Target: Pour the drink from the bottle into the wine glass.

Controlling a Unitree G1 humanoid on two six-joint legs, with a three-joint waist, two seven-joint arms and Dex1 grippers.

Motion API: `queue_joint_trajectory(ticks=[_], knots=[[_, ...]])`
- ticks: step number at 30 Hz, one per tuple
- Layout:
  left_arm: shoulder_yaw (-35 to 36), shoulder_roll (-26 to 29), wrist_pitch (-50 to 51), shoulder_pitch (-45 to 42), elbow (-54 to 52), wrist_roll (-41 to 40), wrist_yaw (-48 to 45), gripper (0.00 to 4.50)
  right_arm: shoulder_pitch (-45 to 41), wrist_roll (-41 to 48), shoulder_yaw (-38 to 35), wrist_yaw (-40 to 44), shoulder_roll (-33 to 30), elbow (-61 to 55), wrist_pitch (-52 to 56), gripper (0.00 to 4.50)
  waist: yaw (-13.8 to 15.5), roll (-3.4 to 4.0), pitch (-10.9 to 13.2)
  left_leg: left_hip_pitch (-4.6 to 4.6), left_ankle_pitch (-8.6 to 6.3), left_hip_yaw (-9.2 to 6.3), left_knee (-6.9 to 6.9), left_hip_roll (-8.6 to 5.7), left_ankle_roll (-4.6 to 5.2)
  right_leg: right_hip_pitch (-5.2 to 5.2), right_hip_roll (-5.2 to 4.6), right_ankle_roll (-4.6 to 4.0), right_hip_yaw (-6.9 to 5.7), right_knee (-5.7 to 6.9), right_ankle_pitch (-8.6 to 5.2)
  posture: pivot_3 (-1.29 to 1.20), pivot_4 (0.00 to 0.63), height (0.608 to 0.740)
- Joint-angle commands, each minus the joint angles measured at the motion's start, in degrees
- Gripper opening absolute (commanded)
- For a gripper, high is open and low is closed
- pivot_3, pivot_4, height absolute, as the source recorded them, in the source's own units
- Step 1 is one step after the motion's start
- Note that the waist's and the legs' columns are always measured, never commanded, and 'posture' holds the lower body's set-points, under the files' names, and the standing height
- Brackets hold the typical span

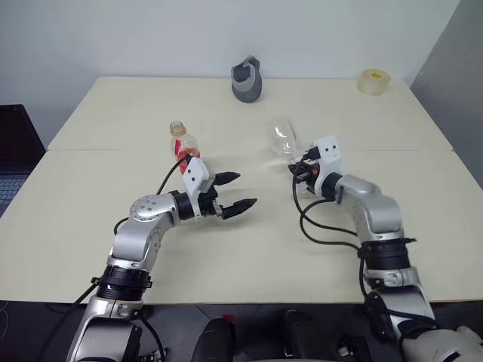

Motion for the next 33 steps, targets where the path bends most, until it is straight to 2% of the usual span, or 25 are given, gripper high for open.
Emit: queue_joint_trajectory(ticks=[1,6,10,17,28,33], knots=[[1.95,1.34,1.00,-2.35,-2.05,-1.74,-0.65,4.50,-0.14,0.31,-0.08,-3.96,2.98,1.18,-8.91,0.16,0.01,0.00,0.00,-0.01,0.00,0.02,-0.01,0.00,-0.01,-0.01,0.00,0.00,-0.01,-0.01,0.00,0.00,0.150,0.740],[2.07,1.85,2.23,-3.59,-2.41,-2.23,-0.53,4.50,-0.37,0.02,0.07,-6.60,5.83,7.48,-18.28,0.16,0.08,0.00,0.00,-0.03,0.01,0.06,0.00,-0.04,-0.02,0.00,-0.02,0.00,0.01,-0.06,0.00,0.00,0.150,0.740],[1.67,1.75,3.35,-3.92,-3.69,-2.32,-0.20,4.50,1.63,-0.22,1.07,-5.88,5.34,9.37,-22.68,0.16,0.08,0.00,0.00,-0.02,0.01,0.07,0.00,-0.03,-0.02,0.00,-0.02,0.00,0.01,-0.06,0.00,0.00,0.150,0.740],[1.55,1.81,4.78,-4.07,-4.44,-2.78,-1.10,4.50,8.25,3.33,2.62,-2.62,3.97,1.73,-18.68,0.16,0.36,0.00,0.00,-0.02,0.01,0.03,0.01,-0.03,-0.01,0.03,-0.02,0.00,0.02,-0.07,0.00,0.00,0.150,0.740],[0.31,3.18,6.94,-3.77,-5.89,-4.05,-4.97,4.50,20.08,1.85,7.75,-0.05,1.06,-6.83,-23.55,0.16,0.45,-0.01,-0.01,0.04,0.01,0.00,0.01,-0.02,-0.01,0.10,-0.02,0.00,0.01,-0.09,-0.02,0.00,0.150,0.740],[0.13,3.60,7.32,-3.44,-6.47,-4.32,-6.04,4.50,23.32,2.67,7.90,0.51,0.02,-9.28,-23.89,0.16,0.50,-0.05,-0.03,0.13,0.00,-0.08,0.01,-0.05,-0.01,0.25,-0.02,-0.01,0.01,-0.13,-0.04,0.00,0.150,0.740]])
